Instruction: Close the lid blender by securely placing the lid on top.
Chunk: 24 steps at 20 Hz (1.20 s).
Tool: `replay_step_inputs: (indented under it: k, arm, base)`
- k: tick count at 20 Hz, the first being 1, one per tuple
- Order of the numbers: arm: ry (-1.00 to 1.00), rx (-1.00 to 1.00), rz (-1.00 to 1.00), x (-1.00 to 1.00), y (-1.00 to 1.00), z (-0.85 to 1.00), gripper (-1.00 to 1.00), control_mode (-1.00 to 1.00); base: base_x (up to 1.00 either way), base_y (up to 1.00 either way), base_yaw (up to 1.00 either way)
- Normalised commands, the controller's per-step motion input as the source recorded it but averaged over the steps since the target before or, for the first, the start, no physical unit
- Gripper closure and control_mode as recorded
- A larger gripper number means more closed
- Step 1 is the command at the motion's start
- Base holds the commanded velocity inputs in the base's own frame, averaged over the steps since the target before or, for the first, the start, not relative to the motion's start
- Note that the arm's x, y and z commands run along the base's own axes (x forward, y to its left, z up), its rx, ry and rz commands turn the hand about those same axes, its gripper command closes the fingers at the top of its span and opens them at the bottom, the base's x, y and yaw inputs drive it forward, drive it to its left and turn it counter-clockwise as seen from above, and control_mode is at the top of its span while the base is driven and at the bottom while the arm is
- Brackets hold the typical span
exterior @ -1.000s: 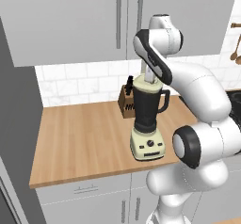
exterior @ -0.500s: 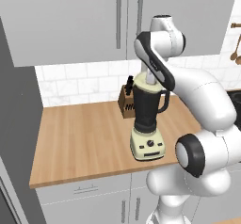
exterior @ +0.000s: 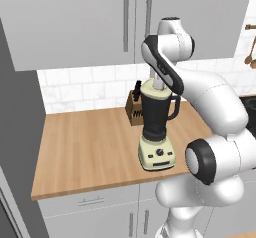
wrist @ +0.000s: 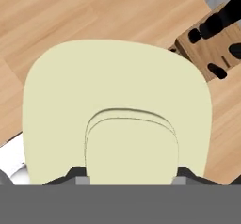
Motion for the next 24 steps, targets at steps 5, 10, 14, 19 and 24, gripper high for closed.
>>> replay_step_inputs:
  k: [5,10,14,19,24]
  arm:
    - [0.01,0.0,0.0,0.02,0.01,-0.04,1.0,-1.0]
    - [0.0,0.0,0.0,0.0,0.06,-0.19,-1.0,-1.0]
    - [0.0,0.0,-0.01,0.0,0.02,-0.01,-1.0,-1.0]
    - [0.0,0.0,-0.02,0.0,0.0,0.0,-1.0,-1.0]
    - [0.0,0.0,-0.02,0.0,0.0,0.0,-1.0,-1.0]
  base:
    - [0.0,0.0,0.0]
    - [0.0,0.0,0.0]
    - [0.0,0.0,0.0]
    - [0.0,0.0,0.0]
    - [0.0,0.0,0.0]
